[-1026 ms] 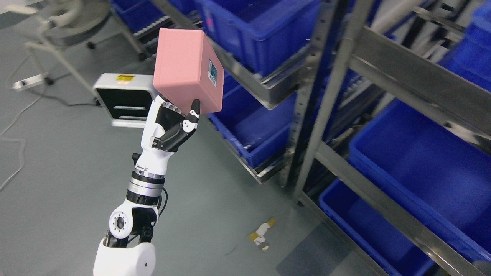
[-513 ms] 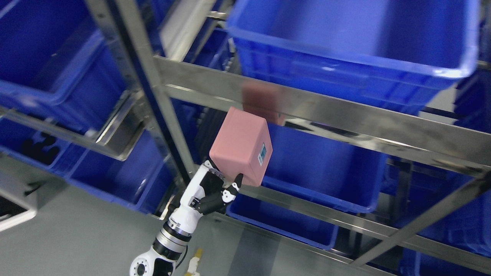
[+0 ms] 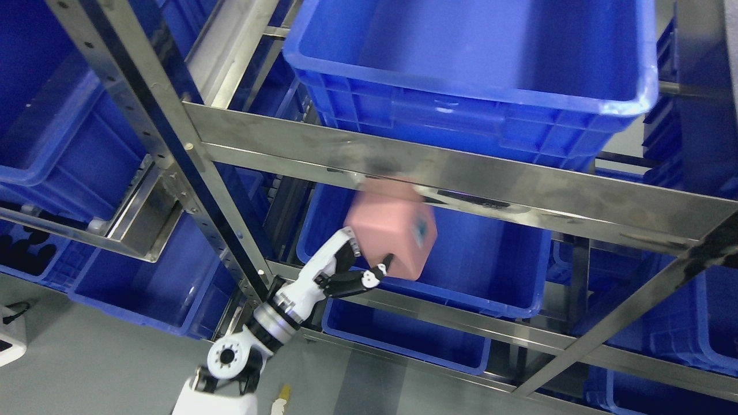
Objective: Place storage box into left shelf container
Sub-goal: 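Lower the pink box with the left hand into the blue bin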
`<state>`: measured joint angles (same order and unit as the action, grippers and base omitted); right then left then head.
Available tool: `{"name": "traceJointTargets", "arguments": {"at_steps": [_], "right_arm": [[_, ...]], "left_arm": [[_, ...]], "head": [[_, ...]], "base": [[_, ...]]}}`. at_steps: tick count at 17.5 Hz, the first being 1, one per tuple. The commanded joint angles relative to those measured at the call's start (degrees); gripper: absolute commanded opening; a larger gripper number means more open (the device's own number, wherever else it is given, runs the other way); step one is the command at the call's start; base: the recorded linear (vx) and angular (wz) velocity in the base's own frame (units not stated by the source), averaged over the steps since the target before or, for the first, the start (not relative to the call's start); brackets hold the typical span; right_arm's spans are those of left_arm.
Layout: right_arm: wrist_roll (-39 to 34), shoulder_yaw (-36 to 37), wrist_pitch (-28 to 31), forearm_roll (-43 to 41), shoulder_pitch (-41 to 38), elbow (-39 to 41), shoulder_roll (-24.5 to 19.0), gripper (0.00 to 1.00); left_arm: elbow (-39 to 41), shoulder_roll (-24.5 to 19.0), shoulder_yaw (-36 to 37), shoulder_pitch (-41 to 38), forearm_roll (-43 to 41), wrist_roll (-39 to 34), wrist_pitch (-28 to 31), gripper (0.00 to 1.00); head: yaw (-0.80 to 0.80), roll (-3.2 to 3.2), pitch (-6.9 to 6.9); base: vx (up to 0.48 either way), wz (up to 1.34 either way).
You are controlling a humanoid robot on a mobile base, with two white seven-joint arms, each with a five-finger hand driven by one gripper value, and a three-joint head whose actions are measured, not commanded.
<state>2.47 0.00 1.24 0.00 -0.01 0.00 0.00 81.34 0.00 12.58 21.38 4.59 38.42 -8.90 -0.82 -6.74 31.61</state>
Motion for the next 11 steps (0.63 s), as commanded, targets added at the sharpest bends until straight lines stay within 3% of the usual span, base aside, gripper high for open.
{"name": "traceJointTargets", "arguments": {"at_steps": [1,11], "right_arm": [[0.0,0.3,0.0,0.1,-0.5,1.0,1.0,1.00],[0.0,0.3,0.0,0.1,-0.5,1.0,1.0,1.00]], "left_arm": [[-17.2,-1.0,1.3,15.0,-20.5,6.2,0.6,0.04],[-31.9,-1.0,17.6,25.3,-28.3,5.7,-1.2,0.06]], "head": [[0.00,0.00,0.00],[0.00,0.00,0.00]], "base": [[-0.019,0.14],[-0.005,0.02]]}}
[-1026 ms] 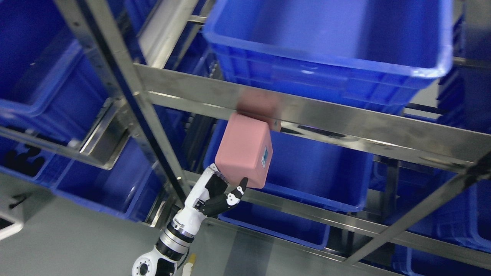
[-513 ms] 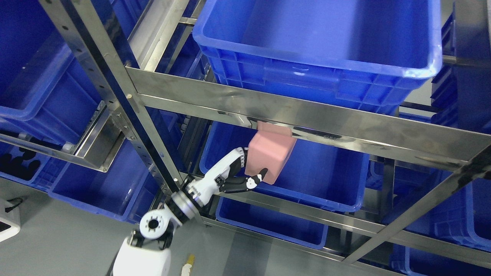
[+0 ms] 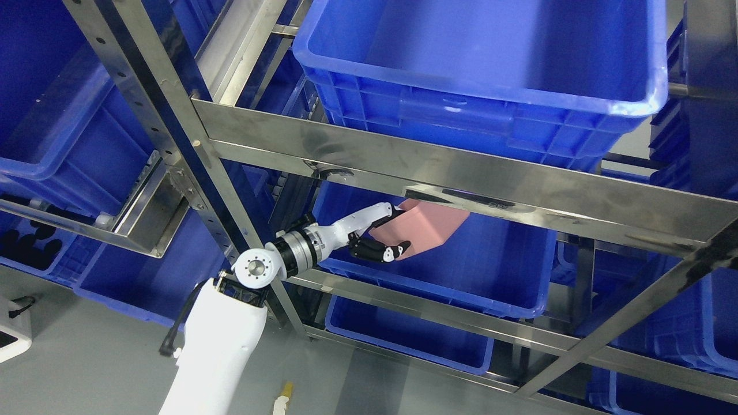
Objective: Place storage box into left shelf container
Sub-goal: 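Release the pink box and withdraw the left hand from the bin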
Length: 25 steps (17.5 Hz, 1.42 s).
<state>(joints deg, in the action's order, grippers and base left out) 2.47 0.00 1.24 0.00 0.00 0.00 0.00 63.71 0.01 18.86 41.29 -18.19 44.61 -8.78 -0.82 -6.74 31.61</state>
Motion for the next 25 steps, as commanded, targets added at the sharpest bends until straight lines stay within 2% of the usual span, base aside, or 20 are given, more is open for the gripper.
{"name": "traceJointTargets", "arguments": {"at_steps": [1,5,8,9,10,12,14,16,19,21,25], "right_arm": [[0.0,0.3,0.0,0.1,-0.5,1.0,1.0,1.00],[0.0,0.3,0.0,0.1,-0.5,1.0,1.0,1.00],[0.0,0.3,0.0,0.1,-0.5,1.0,1.0,1.00],[0.0,0.3,0.0,0.1,-0.5,1.0,1.0,1.00],[0.0,0.3,0.0,0.1,-0.5,1.0,1.0,1.00],[0.0,0.3,0.0,0.1,-0.5,1.0,1.0,1.00],[0.0,0.3,0.0,0.1,-0.5,1.0,1.0,1.00],[0.0,0.3,0.0,0.1,-0.5,1.0,1.0,1.00],[0.0,0.3,0.0,0.1,-0.5,1.0,1.0,1.00],[0.0,0.3,0.0,0.1,-0.5,1.0,1.0,1.00],[0.0,0.3,0.0,0.1,-0.5,1.0,1.0,1.00]], "left_arm": [[-15.4,-1.0,12.0,5.4,-7.1,-0.7,-1.7,0.08],[-16.3,-1.0,11.6,5.4,-8.2,-4.6,-1.9,0.23],[-15.5,-1.0,10.3,5.5,-7.7,-6.9,-2.0,0.50],[-14.9,-1.0,9.2,5.4,-7.5,-8.6,-2.3,0.62],[-12.9,-1.0,7.5,5.4,-6.9,-11.4,-3.0,0.71],[-7.1,-1.0,5.7,4.9,-0.7,-21.4,-3.2,0.82],[0.9,-1.0,4.5,2.8,8.8,-35.0,-2.8,0.84],[9.7,-1.0,4.2,-1.5,13.8,-43.3,-2.5,0.84],[21.0,-1.0,-0.8,-10.3,15.9,-44.4,1.6,0.92],[26.5,-1.0,-5.9,-17.0,17.0,-44.3,1.7,0.93],[27.8,-1.0,-8.6,-26.8,17.3,-43.7,-2.9,0.95]], "head": [[0.00,0.00,0.00],[0.00,0.00,0.00],[0.00,0.00,0.00],[0.00,0.00,0.00],[0.00,0.00,0.00],[0.00,0.00,0.00],[0.00,0.00,0.00],[0.00,0.00,0.00],[0.00,0.00,0.00],[0.00,0.00,0.00],[0.00,0.00,0.00]], "base": [[0.000,0.00],[0.000,0.00],[0.000,0.00],[0.000,0.00],[0.000,0.00],[0.000,0.00],[0.000,0.00],[0.000,0.00],[0.000,0.00],[0.000,0.00],[0.000,0.00]]}}
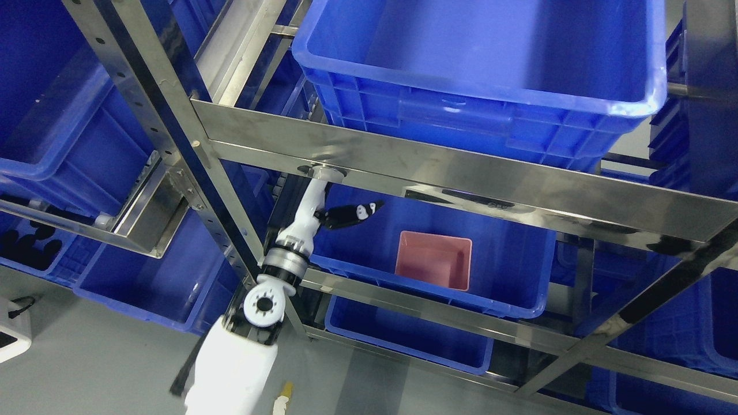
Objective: Place storage box into left shelf container
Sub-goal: 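Release the pink box and withdraw the left hand from the bin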
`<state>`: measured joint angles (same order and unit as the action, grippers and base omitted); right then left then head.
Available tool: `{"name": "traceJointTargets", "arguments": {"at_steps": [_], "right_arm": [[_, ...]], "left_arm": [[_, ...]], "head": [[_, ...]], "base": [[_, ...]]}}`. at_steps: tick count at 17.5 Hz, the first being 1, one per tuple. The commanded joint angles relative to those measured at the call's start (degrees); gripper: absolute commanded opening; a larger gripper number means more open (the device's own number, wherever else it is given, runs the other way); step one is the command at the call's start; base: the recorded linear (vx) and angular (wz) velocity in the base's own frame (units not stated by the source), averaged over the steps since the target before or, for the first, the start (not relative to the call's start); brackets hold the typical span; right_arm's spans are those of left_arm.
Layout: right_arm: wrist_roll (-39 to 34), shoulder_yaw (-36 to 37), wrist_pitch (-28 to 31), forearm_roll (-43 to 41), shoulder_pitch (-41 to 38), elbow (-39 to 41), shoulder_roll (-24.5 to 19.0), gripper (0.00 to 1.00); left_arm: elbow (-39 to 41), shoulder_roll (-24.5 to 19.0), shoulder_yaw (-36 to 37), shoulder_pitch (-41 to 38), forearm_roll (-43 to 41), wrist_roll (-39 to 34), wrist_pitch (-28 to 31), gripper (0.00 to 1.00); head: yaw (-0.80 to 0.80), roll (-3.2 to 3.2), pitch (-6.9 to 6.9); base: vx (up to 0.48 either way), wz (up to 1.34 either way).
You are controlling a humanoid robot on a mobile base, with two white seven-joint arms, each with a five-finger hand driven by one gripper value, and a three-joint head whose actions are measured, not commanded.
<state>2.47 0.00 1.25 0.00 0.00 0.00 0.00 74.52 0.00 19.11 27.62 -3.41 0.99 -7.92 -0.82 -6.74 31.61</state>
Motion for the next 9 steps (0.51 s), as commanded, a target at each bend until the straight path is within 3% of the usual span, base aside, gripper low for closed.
{"name": "traceJointTargets", "arguments": {"at_steps": [1,9], "right_arm": [[0.0,0.3,0.0,0.1,-0.5,1.0,1.0,1.00],[0.0,0.3,0.0,0.1,-0.5,1.0,1.0,1.00]], "left_arm": [[17.0,-1.0,-8.7,-15.1,2.5,0.1,-5.5,0.95],[17.0,-1.0,-8.6,-18.3,2.6,2.5,-4.5,0.99]], "head": [[0.00,0.00,0.00],[0.00,0.00,0.00]], "base": [[0.000,0.00],[0.001,0.01]]}}
